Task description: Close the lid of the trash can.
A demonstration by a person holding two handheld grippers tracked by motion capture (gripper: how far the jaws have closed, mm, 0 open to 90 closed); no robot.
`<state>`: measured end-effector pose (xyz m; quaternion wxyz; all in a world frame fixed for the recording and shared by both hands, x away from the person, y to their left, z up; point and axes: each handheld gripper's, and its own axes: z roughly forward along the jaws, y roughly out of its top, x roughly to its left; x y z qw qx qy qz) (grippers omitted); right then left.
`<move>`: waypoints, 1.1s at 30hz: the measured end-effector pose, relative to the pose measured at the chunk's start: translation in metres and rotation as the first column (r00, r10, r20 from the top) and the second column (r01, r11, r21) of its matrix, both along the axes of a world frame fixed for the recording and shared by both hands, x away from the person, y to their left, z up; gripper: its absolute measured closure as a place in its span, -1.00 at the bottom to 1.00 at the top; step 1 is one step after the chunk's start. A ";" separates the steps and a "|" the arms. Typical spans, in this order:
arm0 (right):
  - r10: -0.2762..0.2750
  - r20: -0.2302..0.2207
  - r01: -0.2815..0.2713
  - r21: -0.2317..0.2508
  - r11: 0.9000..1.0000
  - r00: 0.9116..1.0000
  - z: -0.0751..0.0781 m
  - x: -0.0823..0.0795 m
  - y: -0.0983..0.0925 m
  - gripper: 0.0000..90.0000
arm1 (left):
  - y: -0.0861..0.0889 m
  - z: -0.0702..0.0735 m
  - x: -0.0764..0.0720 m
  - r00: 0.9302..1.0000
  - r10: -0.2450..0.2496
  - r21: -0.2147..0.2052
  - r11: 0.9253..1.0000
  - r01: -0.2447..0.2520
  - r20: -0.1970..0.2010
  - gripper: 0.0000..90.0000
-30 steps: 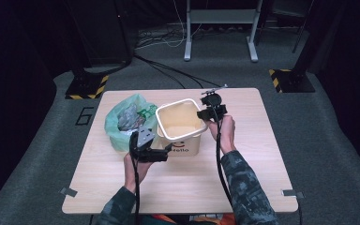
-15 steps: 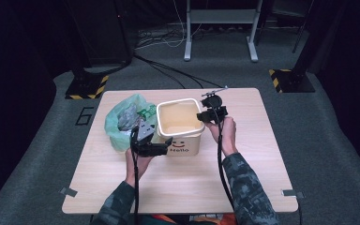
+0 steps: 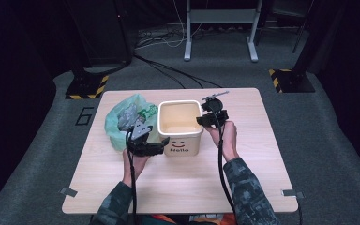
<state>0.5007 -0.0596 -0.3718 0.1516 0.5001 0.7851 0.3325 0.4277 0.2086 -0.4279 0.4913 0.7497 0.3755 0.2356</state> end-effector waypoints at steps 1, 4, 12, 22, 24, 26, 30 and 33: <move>0.001 0.004 -0.001 -0.001 1.000 1.000 0.000 0.000 0.001 0.43 | 0.001 0.000 0.000 1.000 0.001 -0.005 1.000 -0.001 0.000 -0.68; 0.005 0.001 -0.005 -0.008 1.000 1.000 0.000 -0.002 0.004 0.40 | 0.003 -0.001 0.001 1.000 0.002 -0.012 1.000 -0.002 -0.008 -0.67; 0.002 -0.013 -0.003 -0.013 1.000 1.000 -0.008 -0.003 0.003 0.32 | 0.003 -0.003 0.002 1.000 -0.007 -0.002 1.000 0.007 -0.021 -0.67; -0.002 -0.006 0.002 0.031 1.000 1.000 -0.018 -0.003 -0.001 0.15 | 0.006 -0.004 0.002 0.999 0.008 -0.005 1.000 -0.008 -0.032 -0.68; -0.009 0.007 0.008 0.046 0.999 1.000 -0.020 -0.003 -0.004 0.04 | 0.008 -0.004 0.002 0.999 0.008 -0.008 1.000 -0.008 -0.032 -0.68; -0.004 0.040 0.001 0.059 0.998 0.999 -0.020 -0.005 -0.006 -0.12 | 0.009 -0.004 0.001 1.000 0.008 -0.012 1.000 -0.008 -0.029 -0.69; -0.001 0.070 -0.004 0.074 0.997 0.998 -0.017 -0.007 -0.009 -0.44 | 0.009 -0.005 -0.002 1.000 0.001 -0.007 1.000 -0.002 -0.030 -0.70; 0.010 0.080 -0.016 0.075 0.997 0.997 -0.015 -0.009 -0.010 -0.62 | 0.010 -0.006 -0.005 0.999 -0.006 0.000 1.000 0.006 -0.036 -0.71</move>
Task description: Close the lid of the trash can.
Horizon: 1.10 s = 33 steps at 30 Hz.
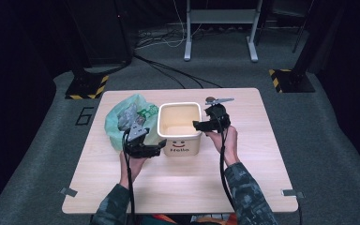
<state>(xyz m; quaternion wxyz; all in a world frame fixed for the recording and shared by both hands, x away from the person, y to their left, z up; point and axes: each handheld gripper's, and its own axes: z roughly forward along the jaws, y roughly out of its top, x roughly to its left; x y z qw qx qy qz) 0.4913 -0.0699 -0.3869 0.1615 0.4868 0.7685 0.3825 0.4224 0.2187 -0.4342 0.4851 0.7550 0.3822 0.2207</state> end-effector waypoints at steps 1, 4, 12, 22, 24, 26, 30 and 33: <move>0.006 0.006 -0.006 0.001 1.000 1.000 0.001 -0.001 -0.001 -0.66 | 0.001 0.000 -0.001 1.000 -0.002 0.002 1.000 0.002 0.000 -0.72; 0.010 0.030 -0.010 0.005 1.000 1.000 0.004 -0.005 -0.003 -0.68 | 0.004 -0.002 -0.006 1.000 0.001 0.009 1.000 -0.001 -0.002 -0.73; 0.021 0.107 -0.022 0.011 1.000 0.994 0.010 -0.020 -0.017 -0.78 | 0.020 -0.006 -0.017 1.000 0.018 0.020 1.000 -0.017 -0.010 -0.76; 0.003 0.175 -0.002 -0.006 1.000 0.985 0.004 -0.046 -0.046 -0.87 | 0.045 -0.022 -0.033 0.997 0.065 0.036 0.997 -0.064 -0.038 -0.76; -0.002 0.184 0.004 -0.012 1.000 0.983 0.001 -0.050 -0.053 -0.87 | 0.048 -0.024 -0.036 0.996 0.072 0.041 0.997 -0.070 -0.044 -0.77; -0.012 0.187 0.016 -0.023 1.000 0.982 -0.003 -0.054 -0.060 -0.88 | 0.052 -0.028 -0.039 0.995 0.085 0.052 0.995 -0.083 -0.046 -0.76; -0.019 0.180 0.025 -0.033 0.999 0.983 -0.014 -0.062 -0.074 -0.89 | 0.060 -0.036 -0.043 0.992 0.107 0.074 0.992 -0.102 -0.063 -0.76; -0.037 0.174 0.049 -0.065 0.997 0.984 -0.025 -0.069 -0.087 -0.89 | 0.067 -0.043 -0.046 0.989 0.123 0.078 0.990 -0.117 -0.079 -0.77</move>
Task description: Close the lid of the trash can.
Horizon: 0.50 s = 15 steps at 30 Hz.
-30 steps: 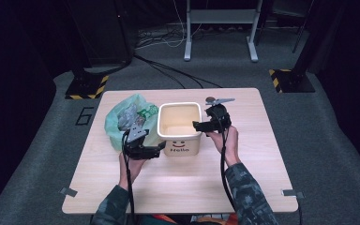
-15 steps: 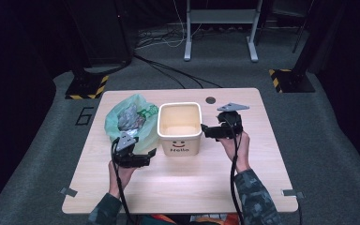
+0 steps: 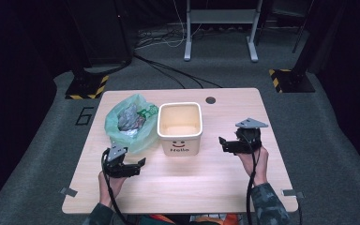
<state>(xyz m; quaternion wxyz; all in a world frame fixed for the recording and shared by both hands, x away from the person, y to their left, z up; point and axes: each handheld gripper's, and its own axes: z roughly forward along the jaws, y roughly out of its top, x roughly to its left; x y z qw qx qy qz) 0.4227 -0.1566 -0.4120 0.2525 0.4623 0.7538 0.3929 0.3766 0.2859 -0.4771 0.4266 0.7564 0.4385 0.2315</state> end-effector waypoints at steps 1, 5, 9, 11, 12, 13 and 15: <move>-0.010 -0.008 0.010 -0.002 1.000 1.000 -0.004 -0.003 -0.006 -0.89 | 0.002 -0.002 -0.001 1.000 0.006 -0.001 1.000 -0.006 -0.005 -0.77; -0.052 -0.024 0.052 -0.007 0.999 0.998 -0.018 -0.010 -0.024 -0.89 | 0.011 -0.011 -0.003 0.999 0.030 0.007 1.000 -0.030 -0.023 -0.77; -0.094 -0.042 0.094 -0.005 0.996 0.995 -0.032 -0.017 -0.041 -0.89 | 0.019 -0.020 -0.006 0.998 0.056 0.033 0.998 -0.054 -0.041 -0.77; -0.125 -0.056 0.125 -0.003 0.992 0.991 -0.044 -0.022 -0.050 -0.89 | 0.023 -0.026 -0.006 0.996 0.074 0.043 0.997 -0.071 -0.054 -0.77; -0.140 -0.066 0.140 -0.003 0.990 0.988 -0.050 -0.024 -0.054 -0.89 | 0.026 -0.029 -0.006 0.995 0.081 0.046 0.996 -0.078 -0.063 -0.77; -0.151 -0.076 0.151 -0.012 0.988 0.986 -0.056 -0.025 -0.058 -0.89 | 0.028 -0.032 -0.007 0.993 0.088 0.050 0.995 -0.085 -0.072 -0.77; -0.171 -0.094 0.170 -0.019 0.985 0.981 -0.069 -0.028 -0.066 -0.89 | 0.033 -0.038 -0.007 0.991 0.106 0.064 0.993 -0.100 -0.082 -0.77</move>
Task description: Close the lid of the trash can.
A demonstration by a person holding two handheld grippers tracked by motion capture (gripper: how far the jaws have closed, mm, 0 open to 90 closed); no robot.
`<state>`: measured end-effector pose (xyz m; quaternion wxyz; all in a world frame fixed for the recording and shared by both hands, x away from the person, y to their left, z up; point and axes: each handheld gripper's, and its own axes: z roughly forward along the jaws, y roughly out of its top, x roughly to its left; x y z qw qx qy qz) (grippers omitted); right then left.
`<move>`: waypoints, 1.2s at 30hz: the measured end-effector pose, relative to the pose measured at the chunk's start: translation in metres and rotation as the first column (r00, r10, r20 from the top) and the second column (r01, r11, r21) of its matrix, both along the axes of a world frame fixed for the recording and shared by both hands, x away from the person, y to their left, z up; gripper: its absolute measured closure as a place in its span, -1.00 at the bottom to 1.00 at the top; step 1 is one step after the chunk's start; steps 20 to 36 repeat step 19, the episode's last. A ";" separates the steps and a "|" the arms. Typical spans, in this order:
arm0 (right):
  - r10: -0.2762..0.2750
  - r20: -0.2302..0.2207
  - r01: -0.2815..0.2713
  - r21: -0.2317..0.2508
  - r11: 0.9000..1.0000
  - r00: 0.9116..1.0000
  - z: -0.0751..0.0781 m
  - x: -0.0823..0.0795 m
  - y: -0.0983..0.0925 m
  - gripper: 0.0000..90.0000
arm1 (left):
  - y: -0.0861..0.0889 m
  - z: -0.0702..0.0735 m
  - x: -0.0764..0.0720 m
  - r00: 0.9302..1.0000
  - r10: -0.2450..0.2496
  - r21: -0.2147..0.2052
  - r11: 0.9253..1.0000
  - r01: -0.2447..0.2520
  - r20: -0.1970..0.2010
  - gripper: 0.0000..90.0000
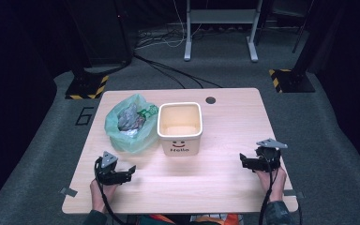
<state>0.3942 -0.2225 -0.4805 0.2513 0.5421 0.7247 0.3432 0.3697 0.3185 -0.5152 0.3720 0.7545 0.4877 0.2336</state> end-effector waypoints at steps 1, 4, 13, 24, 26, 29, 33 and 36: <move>-0.007 -0.010 0.007 0.003 1.000 1.000 -0.007 -0.002 -0.004 -0.89 | 0.002 -0.003 0.000 1.000 0.012 0.010 1.000 -0.012 -0.003 -0.77; -0.036 -0.034 0.036 0.008 0.999 0.999 -0.025 -0.007 -0.016 -0.92 | 0.006 -0.010 0.000 0.999 0.035 0.037 0.999 -0.034 -0.019 -0.77; -0.051 -0.077 0.049 -0.029 0.998 0.996 -0.048 -0.017 -0.026 -0.97 | 0.011 -0.015 0.007 0.995 0.069 0.044 0.997 -0.066 -0.074 -0.77; -0.053 -0.073 0.051 -0.032 0.998 0.996 -0.049 -0.017 -0.025 -1.00 | 0.011 -0.015 0.009 0.994 0.077 0.043 0.996 -0.074 -0.077 -0.78; -0.053 -0.073 0.051 -0.032 0.998 0.996 -0.049 -0.017 -0.025 -1.00 | 0.011 -0.015 0.009 0.994 0.077 0.043 0.996 -0.074 -0.077 -0.78; -0.053 -0.073 0.051 -0.032 0.998 0.996 -0.049 -0.017 -0.025 -1.00 | 0.011 -0.015 0.009 0.994 0.077 0.043 0.996 -0.074 -0.077 -0.78; -0.053 -0.073 0.051 -0.032 0.998 0.996 -0.049 -0.017 -0.025 -1.00 | 0.011 -0.015 0.009 0.994 0.077 0.043 0.996 -0.074 -0.077 -0.78; -0.053 -0.073 0.051 -0.032 0.998 0.996 -0.049 -0.017 -0.025 -1.00 | 0.011 -0.015 0.009 0.994 0.077 0.043 0.996 -0.074 -0.077 -0.78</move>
